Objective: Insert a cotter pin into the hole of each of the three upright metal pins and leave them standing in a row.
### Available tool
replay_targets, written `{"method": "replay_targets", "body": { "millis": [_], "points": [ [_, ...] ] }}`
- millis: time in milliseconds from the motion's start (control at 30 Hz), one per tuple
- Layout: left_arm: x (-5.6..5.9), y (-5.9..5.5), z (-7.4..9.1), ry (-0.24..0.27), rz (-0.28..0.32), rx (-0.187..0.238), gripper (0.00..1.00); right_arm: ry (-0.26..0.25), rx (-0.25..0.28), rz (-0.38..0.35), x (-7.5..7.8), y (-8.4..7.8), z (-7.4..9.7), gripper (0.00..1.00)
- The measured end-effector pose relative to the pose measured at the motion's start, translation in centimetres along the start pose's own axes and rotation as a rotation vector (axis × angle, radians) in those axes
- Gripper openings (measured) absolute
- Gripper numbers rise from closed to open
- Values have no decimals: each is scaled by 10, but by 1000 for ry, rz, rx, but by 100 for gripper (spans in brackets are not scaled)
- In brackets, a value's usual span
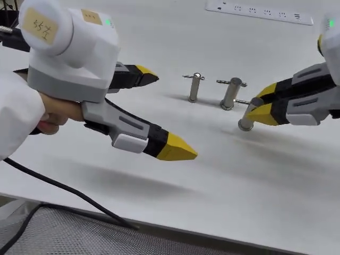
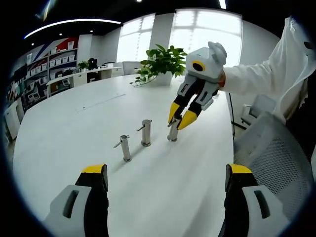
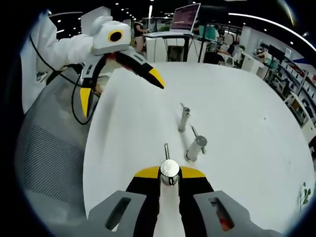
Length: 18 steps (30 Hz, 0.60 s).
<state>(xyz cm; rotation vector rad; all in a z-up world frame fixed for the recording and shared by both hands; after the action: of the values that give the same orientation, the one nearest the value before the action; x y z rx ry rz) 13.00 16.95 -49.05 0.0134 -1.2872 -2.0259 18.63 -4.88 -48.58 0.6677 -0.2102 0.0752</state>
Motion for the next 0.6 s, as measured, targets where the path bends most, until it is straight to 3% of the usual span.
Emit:
{"method": "replay_targets", "body": {
  "millis": [200, 333, 600],
  "points": [
    [1, -1, -1, 11, 4, -12, 97, -26, -23, -12, 20, -19, 5, 7],
    [0, -3, 0, 14, 8, -15, 96, -35, -5, -44, 33, -27, 5, 7],
    [7, -3, 2, 13, 22, -6, 96, -24, -9, -50, 42, -36, -3, 8]
  ]
}}
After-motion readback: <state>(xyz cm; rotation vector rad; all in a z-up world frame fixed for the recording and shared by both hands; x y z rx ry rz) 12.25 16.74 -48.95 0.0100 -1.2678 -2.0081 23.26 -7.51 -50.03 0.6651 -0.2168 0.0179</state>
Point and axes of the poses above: the centre of the closed fingertips' face, and the gripper's own axes: z roughly backward along the fingers, x roughly to its right, y roughly out of its top, the point moved 8 cm from there along z, roughly backward along the fingers, and after that the axes turned 14 degrees about z, right-handed, at the moved point
